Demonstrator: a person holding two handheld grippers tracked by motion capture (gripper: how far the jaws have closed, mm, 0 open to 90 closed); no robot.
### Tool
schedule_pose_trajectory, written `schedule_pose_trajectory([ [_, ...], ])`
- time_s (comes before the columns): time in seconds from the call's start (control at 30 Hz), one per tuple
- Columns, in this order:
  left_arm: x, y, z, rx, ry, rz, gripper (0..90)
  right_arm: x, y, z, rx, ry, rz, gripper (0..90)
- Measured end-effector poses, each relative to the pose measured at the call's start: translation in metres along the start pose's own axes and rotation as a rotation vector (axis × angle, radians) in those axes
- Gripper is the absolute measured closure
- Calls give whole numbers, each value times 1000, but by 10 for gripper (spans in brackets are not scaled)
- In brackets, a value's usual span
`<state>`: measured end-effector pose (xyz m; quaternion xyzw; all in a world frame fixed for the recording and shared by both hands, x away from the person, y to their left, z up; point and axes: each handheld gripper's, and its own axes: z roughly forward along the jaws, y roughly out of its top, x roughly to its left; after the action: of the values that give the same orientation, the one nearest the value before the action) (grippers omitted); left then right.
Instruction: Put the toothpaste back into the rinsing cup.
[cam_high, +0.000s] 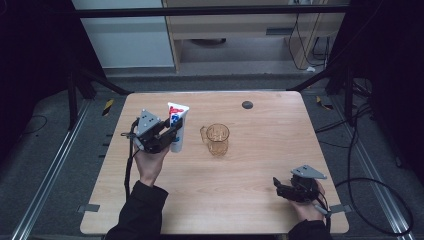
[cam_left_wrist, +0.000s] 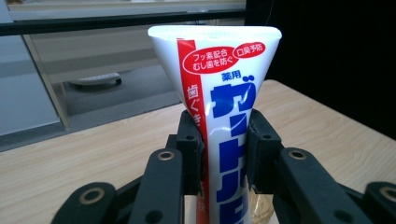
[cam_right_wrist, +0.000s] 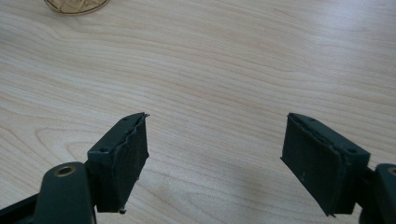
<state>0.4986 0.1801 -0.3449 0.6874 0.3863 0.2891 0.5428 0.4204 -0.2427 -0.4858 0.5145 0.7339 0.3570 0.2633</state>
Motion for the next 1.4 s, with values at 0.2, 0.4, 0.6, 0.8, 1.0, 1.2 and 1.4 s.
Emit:
schedule_pose_trajectory([
  [0.2,-3,3,13,-46,16,-17,700,0,0,0,0,1,5,222],
  [0.4,-1,6,27,-73,5,-54,700,1,0,1,-1,4,4,222],
  [0.6,-2,11,38,-101,5,-71,700,0,1,2,0,8,10,222],
  [0.8,-9,14,50,-118,-14,-81,700,0,1,2,-2,11,18,222],
  [1.0,-17,17,63,-126,-29,-79,700,-1,0,2,-5,9,17,222],
  [1.2,-25,19,72,-124,-34,-58,700,-2,0,1,-10,11,21,222],
  [1.4,-29,20,81,-118,-33,-51,700,-1,1,1,-15,13,16,222],
])
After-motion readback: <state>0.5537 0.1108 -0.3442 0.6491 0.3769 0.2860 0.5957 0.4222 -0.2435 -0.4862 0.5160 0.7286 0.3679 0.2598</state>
